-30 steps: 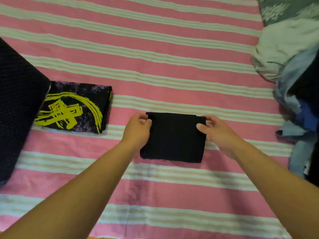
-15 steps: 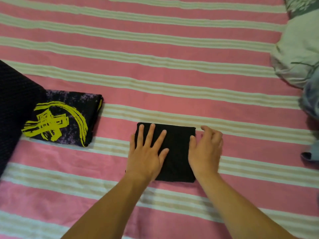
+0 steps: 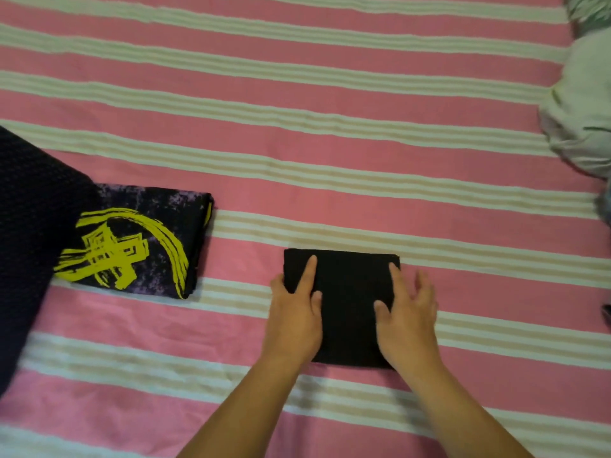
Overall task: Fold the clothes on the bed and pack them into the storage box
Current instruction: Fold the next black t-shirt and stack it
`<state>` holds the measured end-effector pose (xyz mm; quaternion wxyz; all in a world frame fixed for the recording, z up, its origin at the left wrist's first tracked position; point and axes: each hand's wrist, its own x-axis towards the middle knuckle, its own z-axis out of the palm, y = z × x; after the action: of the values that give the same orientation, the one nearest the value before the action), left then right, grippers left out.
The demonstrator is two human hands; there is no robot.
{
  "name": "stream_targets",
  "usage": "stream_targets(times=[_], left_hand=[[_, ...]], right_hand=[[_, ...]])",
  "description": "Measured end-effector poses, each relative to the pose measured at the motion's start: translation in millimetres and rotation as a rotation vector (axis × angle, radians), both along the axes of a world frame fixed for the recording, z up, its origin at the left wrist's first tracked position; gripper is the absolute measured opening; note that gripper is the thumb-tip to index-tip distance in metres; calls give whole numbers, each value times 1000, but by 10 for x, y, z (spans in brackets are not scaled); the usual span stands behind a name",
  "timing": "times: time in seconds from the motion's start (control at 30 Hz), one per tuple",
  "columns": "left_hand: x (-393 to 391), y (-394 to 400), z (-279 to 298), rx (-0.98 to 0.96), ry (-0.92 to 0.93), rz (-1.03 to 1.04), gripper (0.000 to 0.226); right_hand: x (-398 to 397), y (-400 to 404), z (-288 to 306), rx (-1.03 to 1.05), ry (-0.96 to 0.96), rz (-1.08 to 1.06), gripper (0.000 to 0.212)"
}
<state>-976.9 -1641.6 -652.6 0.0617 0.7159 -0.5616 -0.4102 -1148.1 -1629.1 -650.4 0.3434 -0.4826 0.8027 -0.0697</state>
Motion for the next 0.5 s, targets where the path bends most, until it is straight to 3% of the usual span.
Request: stream_targets(times=[0.07, 0.17, 0.23, 0.3, 0.5], left_hand=[[105, -134, -22, 38, 136, 18, 52], [348, -309, -10, 16, 350, 56, 45], [518, -298, 127, -18, 358, 49, 42], [840, -198, 324, -99, 295, 44, 41], [2375, -332, 989, -314, -32, 144, 41]], right_hand=[[-19, 35, 91, 45, -180, -120, 67], [4, -14, 307, 31, -646, -407, 48], [113, 3, 503, 65, -905, -545, 38], [414, 33, 679, 84, -962, -514, 34], [1858, -394, 960, -54, -886, -155, 40]])
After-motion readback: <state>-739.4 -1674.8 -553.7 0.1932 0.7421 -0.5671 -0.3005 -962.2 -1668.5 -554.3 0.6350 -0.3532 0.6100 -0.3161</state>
